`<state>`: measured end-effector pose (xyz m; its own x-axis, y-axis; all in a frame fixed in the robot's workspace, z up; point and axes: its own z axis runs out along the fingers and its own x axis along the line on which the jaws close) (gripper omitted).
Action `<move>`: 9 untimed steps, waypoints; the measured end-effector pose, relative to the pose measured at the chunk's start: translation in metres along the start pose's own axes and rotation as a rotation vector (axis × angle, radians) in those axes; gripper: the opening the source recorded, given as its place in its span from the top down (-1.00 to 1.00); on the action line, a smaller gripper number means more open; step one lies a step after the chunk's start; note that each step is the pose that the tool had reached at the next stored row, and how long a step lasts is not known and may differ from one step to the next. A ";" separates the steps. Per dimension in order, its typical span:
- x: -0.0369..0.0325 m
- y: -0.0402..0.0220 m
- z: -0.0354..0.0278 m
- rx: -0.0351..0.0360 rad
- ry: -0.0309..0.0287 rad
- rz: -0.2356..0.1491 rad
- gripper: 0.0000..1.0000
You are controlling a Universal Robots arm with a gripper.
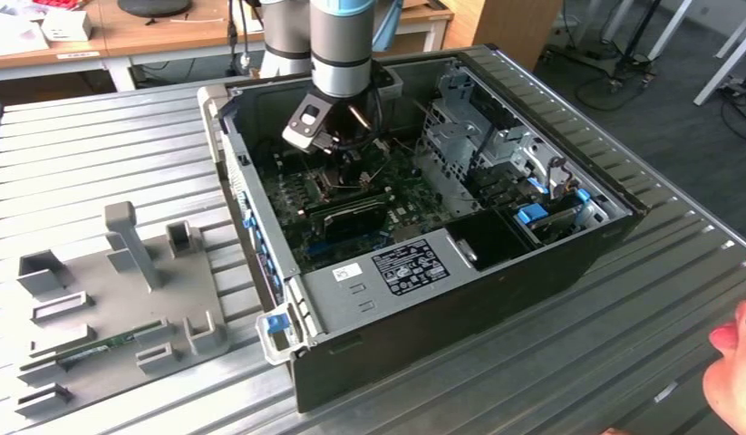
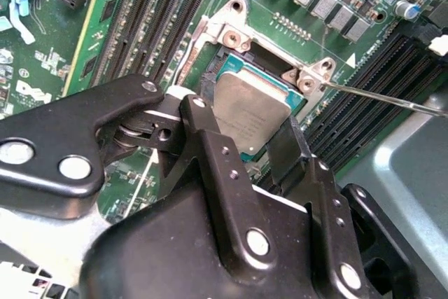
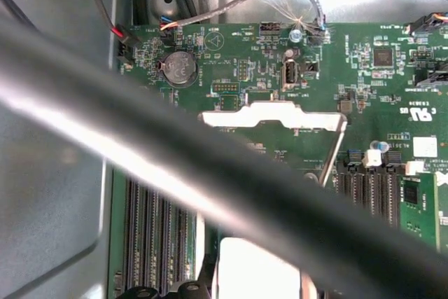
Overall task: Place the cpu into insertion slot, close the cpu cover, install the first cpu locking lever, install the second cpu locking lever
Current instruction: 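Place the cpu into insertion slot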
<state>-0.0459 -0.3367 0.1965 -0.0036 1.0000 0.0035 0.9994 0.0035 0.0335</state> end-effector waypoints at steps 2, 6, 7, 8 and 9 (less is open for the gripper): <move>0.0000 0.0000 -0.0001 -0.0001 -0.0001 0.000 -0.09; 0.0000 0.0000 0.0009 0.0000 -0.0009 0.000 -0.09; 0.0000 0.0000 0.0013 0.0000 -0.0009 0.000 -0.09; -0.0001 -0.0001 0.0015 0.0001 -0.0010 0.000 -0.09; -0.0001 -0.0001 0.0017 0.0001 -0.0010 0.000 -0.09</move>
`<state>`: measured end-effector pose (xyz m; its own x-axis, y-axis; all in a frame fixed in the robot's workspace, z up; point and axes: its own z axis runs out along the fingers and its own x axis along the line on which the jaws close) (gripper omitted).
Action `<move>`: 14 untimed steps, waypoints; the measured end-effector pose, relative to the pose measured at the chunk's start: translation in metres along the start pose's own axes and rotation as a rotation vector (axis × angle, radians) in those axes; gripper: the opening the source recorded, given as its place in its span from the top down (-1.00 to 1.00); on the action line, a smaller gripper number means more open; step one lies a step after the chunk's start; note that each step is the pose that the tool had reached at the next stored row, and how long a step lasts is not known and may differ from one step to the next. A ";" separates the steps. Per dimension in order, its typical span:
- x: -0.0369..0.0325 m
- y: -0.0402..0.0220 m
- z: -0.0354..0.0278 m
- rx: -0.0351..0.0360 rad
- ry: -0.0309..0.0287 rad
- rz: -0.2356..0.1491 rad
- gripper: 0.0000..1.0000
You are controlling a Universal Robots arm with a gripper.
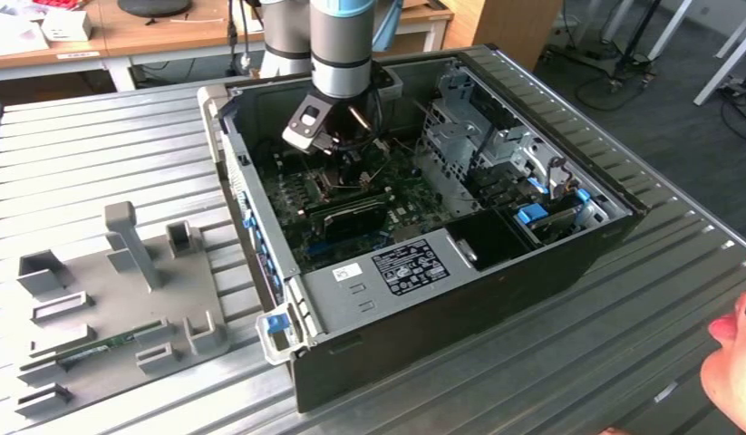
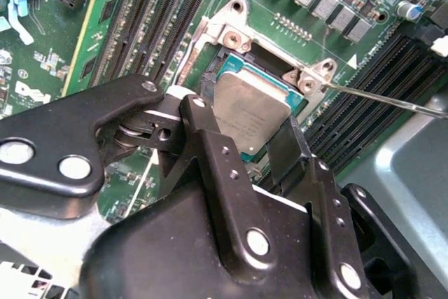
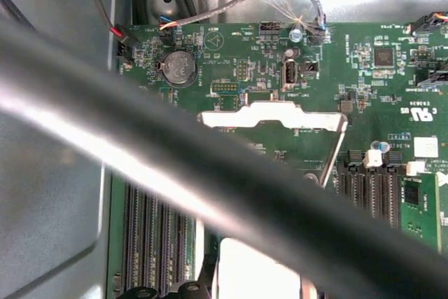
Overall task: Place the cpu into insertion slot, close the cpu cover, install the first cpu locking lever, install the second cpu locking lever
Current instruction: 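Place the cpu into insertion slot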
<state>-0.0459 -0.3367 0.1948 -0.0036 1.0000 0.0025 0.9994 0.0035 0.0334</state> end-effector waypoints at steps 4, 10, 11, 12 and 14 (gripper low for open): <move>0.0000 0.0007 0.0003 0.0000 0.0000 0.000 -0.09; 0.0000 0.0016 0.0004 -0.0001 0.0001 0.000 -0.09; 0.0000 0.0016 0.0004 -0.0001 -0.0001 0.000 -0.09; 0.0001 0.0017 0.0005 0.0000 -0.0003 0.000 -0.09; 0.0000 0.0017 0.0010 -0.0001 -0.0004 0.000 -0.09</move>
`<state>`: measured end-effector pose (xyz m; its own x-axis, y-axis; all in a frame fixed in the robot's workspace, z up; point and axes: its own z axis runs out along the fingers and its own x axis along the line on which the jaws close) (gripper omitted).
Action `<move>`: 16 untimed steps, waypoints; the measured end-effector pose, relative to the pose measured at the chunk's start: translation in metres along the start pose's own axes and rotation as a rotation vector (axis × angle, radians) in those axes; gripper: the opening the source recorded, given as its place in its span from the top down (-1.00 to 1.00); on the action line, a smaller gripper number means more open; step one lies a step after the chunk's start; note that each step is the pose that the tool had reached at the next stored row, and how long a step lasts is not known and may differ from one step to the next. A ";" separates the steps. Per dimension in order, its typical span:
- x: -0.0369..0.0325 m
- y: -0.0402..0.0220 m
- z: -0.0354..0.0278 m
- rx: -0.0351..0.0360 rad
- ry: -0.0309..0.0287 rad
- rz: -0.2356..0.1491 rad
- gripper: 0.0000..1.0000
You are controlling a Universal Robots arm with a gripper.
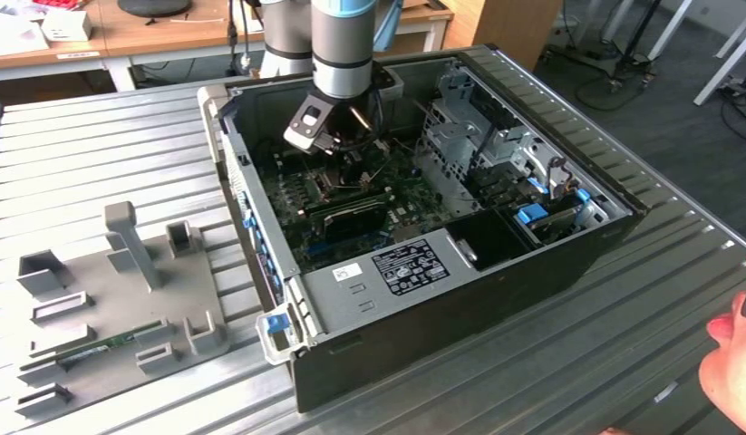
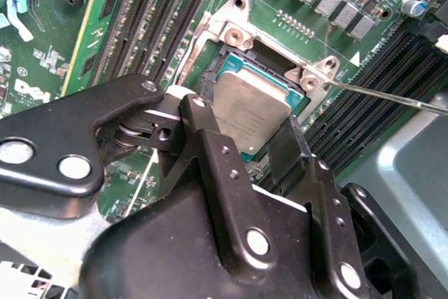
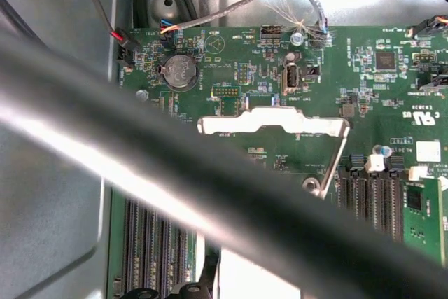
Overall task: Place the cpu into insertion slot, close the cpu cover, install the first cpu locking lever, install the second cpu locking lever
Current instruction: 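Place the cpu into insertion slot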
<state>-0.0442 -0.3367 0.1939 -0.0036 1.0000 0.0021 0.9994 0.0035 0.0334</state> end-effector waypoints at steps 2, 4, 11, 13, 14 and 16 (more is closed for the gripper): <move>0.0000 0.0000 0.0001 0.0001 -0.0003 0.000 -0.09; 0.0000 0.0000 0.0001 0.0001 -0.0002 0.000 -0.09; 0.0000 0.0003 0.0002 0.0000 0.0000 0.000 -0.09; -0.0002 0.0010 0.0003 0.0001 0.0000 0.000 -0.09; -0.0003 0.0014 0.0003 0.0003 0.0001 0.000 -0.09; -0.0003 0.0014 0.0003 0.0003 0.0000 0.000 -0.09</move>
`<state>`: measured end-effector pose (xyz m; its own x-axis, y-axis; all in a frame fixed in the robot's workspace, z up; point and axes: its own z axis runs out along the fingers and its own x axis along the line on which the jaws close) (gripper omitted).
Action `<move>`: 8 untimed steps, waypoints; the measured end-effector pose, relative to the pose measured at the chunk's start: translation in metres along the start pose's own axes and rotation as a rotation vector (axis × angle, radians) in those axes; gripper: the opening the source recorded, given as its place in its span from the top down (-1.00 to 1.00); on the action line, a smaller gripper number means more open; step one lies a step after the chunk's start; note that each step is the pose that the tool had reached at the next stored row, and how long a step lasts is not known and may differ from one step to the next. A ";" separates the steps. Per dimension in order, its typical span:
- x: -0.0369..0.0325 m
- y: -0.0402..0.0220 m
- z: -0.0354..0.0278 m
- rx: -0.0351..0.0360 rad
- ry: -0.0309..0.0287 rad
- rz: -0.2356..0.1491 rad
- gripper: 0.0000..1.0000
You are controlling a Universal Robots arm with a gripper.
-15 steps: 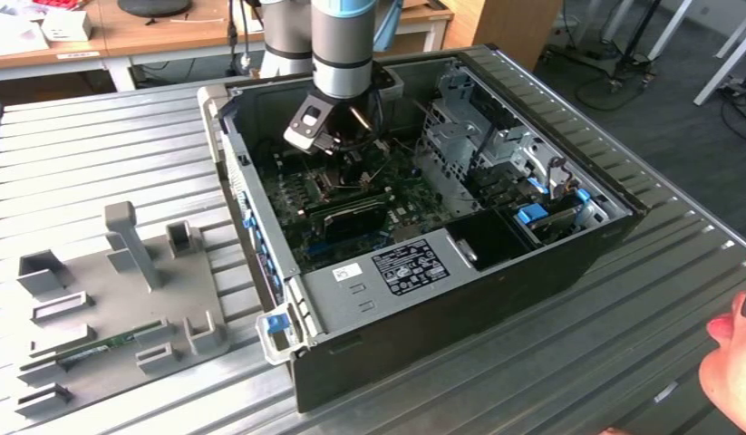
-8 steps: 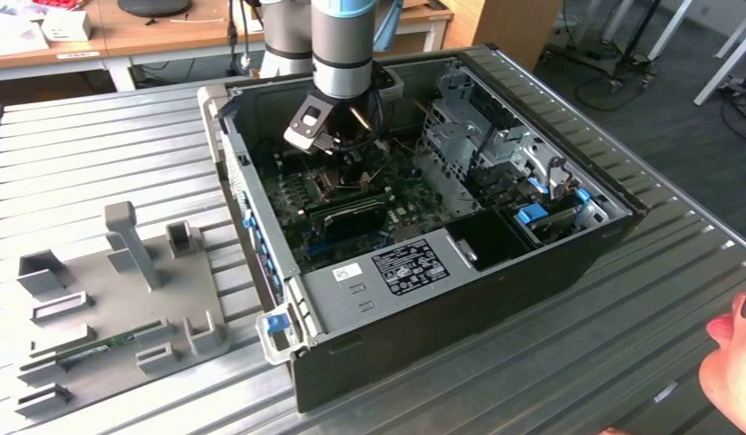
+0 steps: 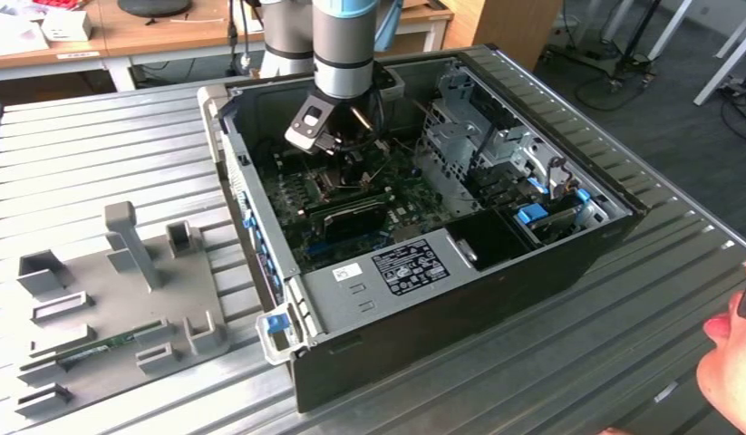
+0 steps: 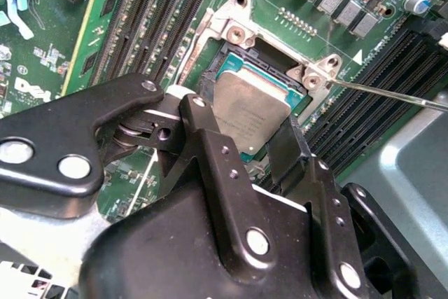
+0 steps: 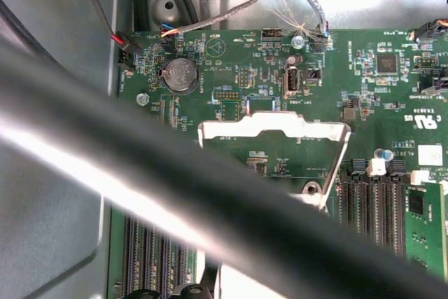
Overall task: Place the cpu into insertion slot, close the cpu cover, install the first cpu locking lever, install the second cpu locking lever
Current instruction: 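Place the cpu into insertion slot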
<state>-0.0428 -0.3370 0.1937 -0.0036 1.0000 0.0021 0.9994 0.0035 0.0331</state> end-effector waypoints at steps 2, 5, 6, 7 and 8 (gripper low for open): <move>0.0000 0.0000 0.0000 0.0001 -0.0001 0.000 -0.09; -0.0003 -0.0001 0.0000 0.0000 0.0001 0.000 -0.09; -0.0004 -0.0001 0.0000 -0.0001 0.0001 0.000 -0.09; -0.0004 -0.0002 0.0000 -0.0001 0.0000 0.000 -0.09; -0.0004 -0.0003 0.0000 0.0000 0.0000 0.000 -0.09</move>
<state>-0.0431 -0.3375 0.1936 -0.0037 1.0000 0.0021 0.9994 0.0037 0.0332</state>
